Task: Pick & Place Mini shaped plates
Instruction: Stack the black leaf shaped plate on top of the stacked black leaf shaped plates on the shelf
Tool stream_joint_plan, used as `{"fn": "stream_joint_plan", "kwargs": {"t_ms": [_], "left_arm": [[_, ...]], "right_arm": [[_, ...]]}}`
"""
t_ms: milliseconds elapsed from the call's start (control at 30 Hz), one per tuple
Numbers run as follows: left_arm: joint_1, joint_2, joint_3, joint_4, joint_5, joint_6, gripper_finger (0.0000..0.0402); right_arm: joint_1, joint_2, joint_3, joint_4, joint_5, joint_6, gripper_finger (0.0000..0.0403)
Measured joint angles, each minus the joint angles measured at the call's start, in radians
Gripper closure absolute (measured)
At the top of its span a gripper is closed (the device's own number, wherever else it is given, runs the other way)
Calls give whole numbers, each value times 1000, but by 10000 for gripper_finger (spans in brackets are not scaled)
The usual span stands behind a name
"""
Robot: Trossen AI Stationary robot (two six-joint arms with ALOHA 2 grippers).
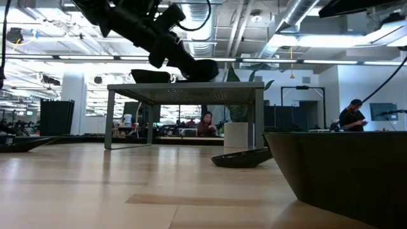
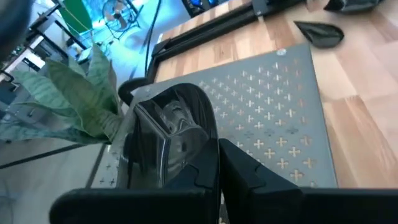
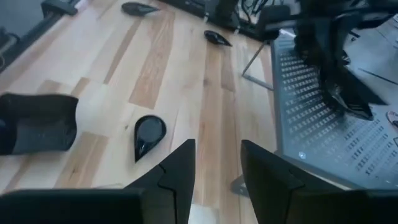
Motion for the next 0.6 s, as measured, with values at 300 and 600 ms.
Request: {"fn": "stream_joint_plan", "kwargs": {"t_ms": [300,600], "left_arm": [[1,4,0,6,-102,7,380],[-11,4,0,6,-113,6,325]], "right_arm": [[-14,-26,0,33,-3,22,280],[-16,-26,0,34,-4,22,280]]}}
